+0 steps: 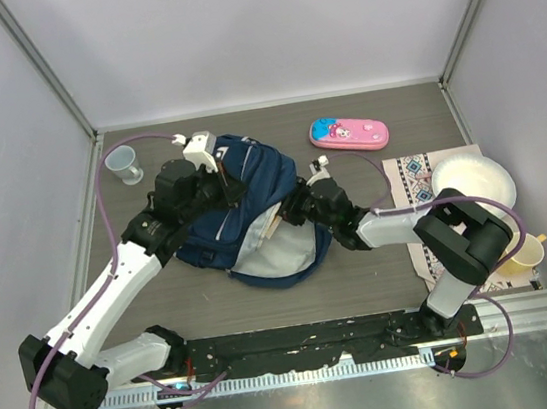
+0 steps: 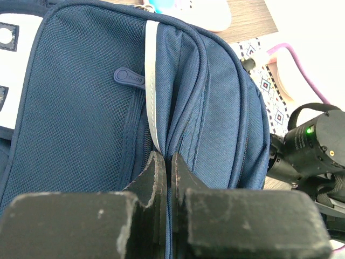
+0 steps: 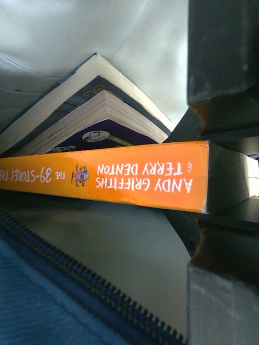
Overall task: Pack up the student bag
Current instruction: Place the book in the student bag.
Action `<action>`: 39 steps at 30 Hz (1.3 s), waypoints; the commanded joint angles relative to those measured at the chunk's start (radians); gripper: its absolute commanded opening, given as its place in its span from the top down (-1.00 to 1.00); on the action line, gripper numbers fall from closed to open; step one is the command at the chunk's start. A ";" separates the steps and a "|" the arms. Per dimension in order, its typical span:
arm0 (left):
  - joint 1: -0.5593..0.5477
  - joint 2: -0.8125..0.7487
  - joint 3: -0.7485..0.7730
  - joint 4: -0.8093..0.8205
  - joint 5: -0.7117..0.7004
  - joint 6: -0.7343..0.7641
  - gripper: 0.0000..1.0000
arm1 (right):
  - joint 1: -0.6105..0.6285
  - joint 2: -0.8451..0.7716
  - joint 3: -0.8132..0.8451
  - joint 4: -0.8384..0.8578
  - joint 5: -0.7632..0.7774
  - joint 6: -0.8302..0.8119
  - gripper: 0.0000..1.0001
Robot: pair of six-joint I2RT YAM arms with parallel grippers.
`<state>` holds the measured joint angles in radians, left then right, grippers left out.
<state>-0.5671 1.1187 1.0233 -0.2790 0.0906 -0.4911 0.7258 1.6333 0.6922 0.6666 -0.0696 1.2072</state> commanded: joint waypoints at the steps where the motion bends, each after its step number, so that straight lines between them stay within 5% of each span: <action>1: 0.004 -0.051 0.029 0.175 0.021 -0.029 1.00 | 0.021 -0.003 0.053 -0.007 0.091 0.006 0.46; 10: 0.006 -0.039 0.026 0.181 0.031 -0.030 1.00 | 0.023 0.010 0.001 -0.171 -0.030 -0.060 -0.19; 24: 0.006 -0.037 0.008 0.179 0.031 -0.035 1.00 | 0.023 -0.148 -0.046 -0.378 -0.032 -0.167 -0.32; 27: 0.006 -0.034 0.003 0.187 0.037 -0.041 1.00 | 0.021 -0.173 -0.068 -0.365 -0.027 -0.163 -0.02; 28: 0.006 -0.031 0.001 0.192 0.038 -0.043 1.00 | 0.023 -0.177 -0.071 -0.355 -0.030 -0.156 0.40; 31: 0.006 -0.028 0.001 0.196 0.044 -0.044 1.00 | 0.023 -0.176 -0.079 -0.291 -0.048 -0.129 0.90; 39: 0.006 -0.033 -0.002 0.202 0.046 -0.053 1.00 | 0.023 -0.118 0.010 -0.069 -0.036 0.009 0.98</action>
<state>-0.5667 1.1191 0.9970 -0.2535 0.1062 -0.5148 0.7471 1.4845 0.6258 0.4038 -0.1452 1.1172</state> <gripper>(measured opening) 0.030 0.292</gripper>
